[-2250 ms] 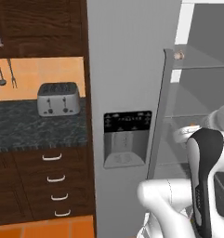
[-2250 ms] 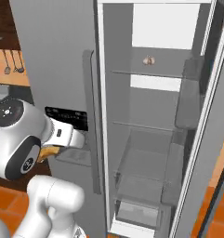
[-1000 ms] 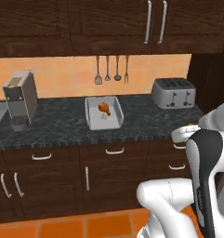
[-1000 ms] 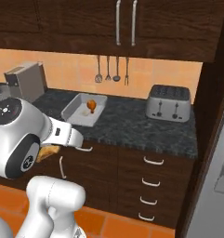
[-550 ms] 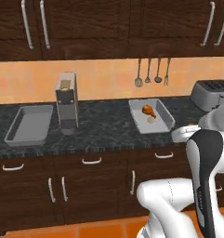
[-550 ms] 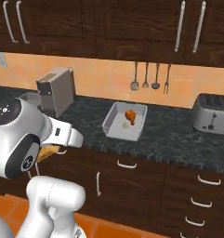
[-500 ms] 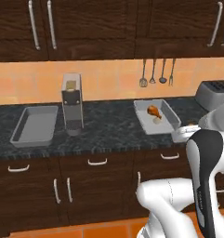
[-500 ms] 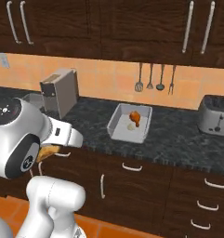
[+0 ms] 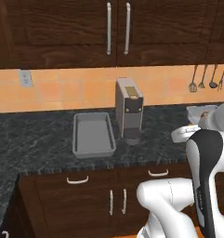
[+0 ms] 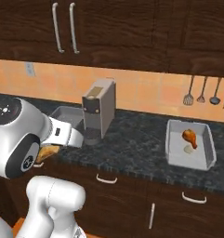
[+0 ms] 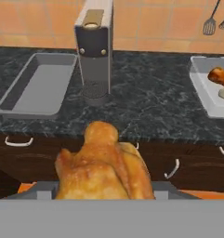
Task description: Place one garlic and one chicken drumstick in each tupperware on the nearby counter, to pack two identical lunches.
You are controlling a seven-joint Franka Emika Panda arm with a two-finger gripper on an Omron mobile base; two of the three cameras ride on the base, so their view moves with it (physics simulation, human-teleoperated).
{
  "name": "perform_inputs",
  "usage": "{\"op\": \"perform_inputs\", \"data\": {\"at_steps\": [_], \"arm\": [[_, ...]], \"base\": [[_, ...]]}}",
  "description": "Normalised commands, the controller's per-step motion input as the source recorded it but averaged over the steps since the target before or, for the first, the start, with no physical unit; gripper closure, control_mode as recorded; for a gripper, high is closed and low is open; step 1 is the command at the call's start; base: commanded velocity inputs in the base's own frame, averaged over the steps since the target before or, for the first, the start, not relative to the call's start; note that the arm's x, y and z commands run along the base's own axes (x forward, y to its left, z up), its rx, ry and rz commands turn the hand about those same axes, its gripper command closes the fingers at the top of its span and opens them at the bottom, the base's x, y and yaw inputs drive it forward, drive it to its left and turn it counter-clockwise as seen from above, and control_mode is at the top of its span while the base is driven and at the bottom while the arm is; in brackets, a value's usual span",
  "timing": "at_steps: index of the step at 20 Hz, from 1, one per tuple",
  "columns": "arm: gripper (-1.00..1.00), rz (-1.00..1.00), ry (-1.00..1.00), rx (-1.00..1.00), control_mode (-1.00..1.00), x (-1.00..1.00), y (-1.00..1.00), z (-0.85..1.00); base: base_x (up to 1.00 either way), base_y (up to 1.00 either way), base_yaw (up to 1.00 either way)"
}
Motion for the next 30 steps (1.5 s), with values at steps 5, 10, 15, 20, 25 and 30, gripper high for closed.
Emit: {"op": "perform_inputs", "data": {"at_steps": [5, 10, 15, 20, 25, 30], "arm": [[1.00, 0.00, 0.00, 0.00, 1.00, 0.00, 0.00, 0.00], [1.00, 0.00, 0.00, 0.00, 1.00, 0.00, 0.00, 0.00], [1.00, 0.00, 0.09, -0.09, -1.00, 0.46, 0.10, -0.71], [1.00, 0.01, 0.03, -0.03, -1.00, 0.90, -0.15, -0.99], [1.00, 0.06, -0.01, -0.05, -1.00, 0.89, -0.07, -1.00], [1.00, 0.05, -0.12, -0.06, -1.00, 0.51, 0.00, -0.90]], "base": [[0.73, 1.00, -0.01], [0.89, 1.00, -0.03], [0.15, 0.18, 0.00], [0.00, 0.00, 0.00], [0.00, 0.00, 0.00], [0.00, 0.00, 0.00]]}}
